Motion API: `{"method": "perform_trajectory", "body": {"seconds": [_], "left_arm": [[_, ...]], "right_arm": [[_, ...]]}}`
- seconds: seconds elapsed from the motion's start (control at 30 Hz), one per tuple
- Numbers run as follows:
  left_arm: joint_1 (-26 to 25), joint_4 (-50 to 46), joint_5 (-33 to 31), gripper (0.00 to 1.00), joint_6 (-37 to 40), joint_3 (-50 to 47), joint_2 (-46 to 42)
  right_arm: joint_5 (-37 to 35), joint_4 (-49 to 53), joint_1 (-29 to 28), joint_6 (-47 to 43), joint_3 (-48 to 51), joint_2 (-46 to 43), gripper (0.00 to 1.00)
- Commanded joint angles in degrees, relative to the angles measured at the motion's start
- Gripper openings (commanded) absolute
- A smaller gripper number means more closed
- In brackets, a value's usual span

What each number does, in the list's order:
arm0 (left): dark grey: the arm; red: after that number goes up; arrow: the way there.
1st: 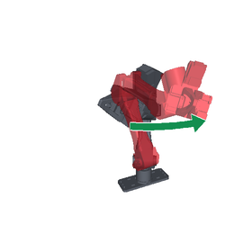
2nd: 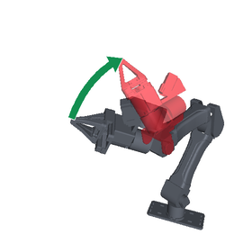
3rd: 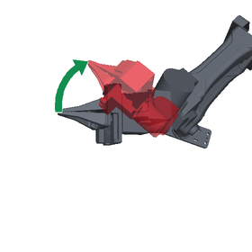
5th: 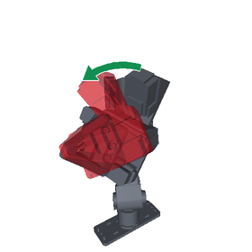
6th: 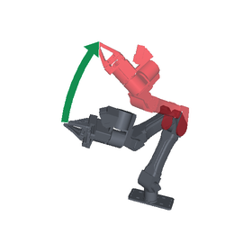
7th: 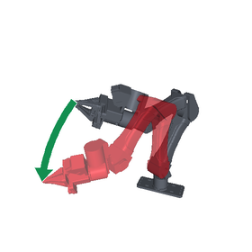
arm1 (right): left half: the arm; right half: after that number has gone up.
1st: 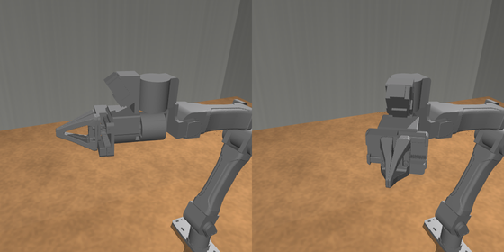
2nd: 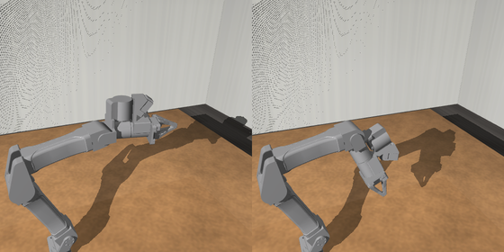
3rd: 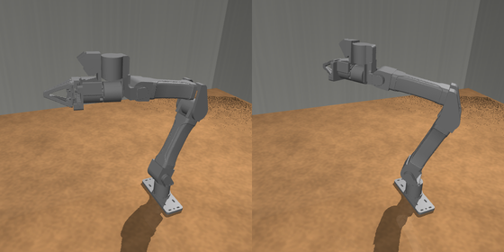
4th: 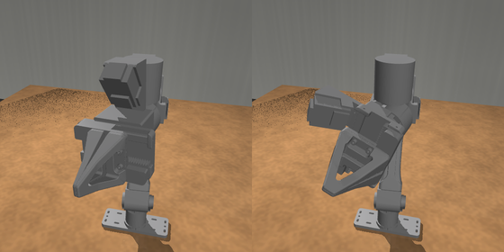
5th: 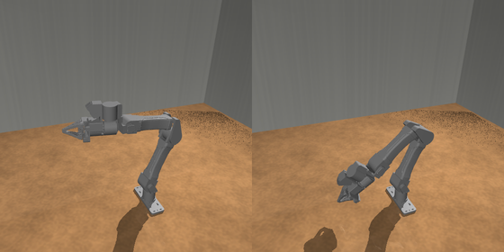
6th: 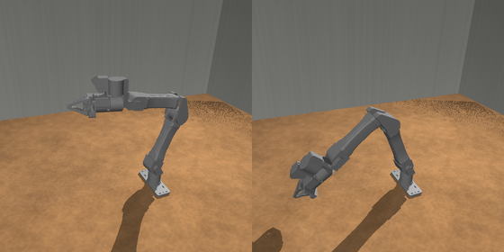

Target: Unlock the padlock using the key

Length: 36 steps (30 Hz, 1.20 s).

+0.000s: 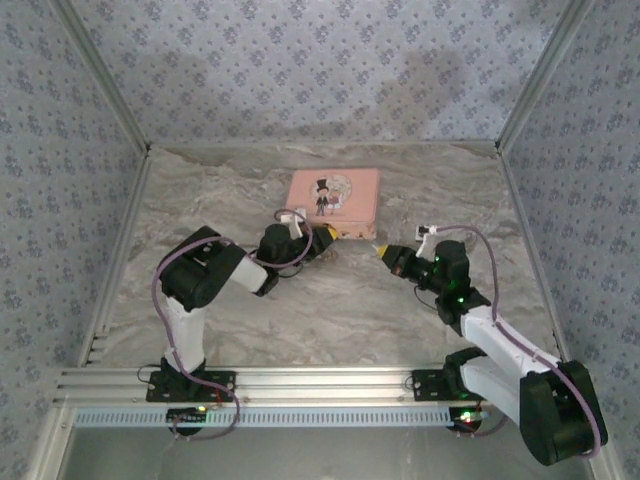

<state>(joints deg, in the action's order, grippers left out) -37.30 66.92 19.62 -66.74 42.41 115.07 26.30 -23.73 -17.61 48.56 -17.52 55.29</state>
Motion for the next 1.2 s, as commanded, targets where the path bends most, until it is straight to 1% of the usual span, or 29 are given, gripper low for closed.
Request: {"method": "perform_trajectory", "body": {"seconds": [0.0, 0.13, 0.33, 0.63, 1.17], "left_arm": [[-0.76, -3.12, 1.08, 0.02, -5.42, 1.0, 0.28], [-0.77, -4.7, 0.85, 0.02, -5.46, 1.36, -0.19], [-0.82, -5.12, 0.55, 0.02, -6.81, 1.62, -0.35], [-0.93, -5.06, -0.03, 0.03, -7.4, 2.05, -0.53], [-1.11, -3.9, -1.13, 0.04, -8.41, 1.62, -0.44]], "right_arm": [[-4.83, -6.41, -2.55, 3.9, 1.31, 2.16, 0.0], [-8.52, -12.18, -6.43, 5.86, 1.55, 7.69, 0.0], [-10.94, -21.8, -9.63, 8.93, 0.54, 17.87, 0.0], [-11.38, -33.5, -11.29, 12.74, -2.12, 30.76, 0.0], [-12.94, -42.32, -13.27, 15.95, -4.84, 40.6, 0.0]]}}
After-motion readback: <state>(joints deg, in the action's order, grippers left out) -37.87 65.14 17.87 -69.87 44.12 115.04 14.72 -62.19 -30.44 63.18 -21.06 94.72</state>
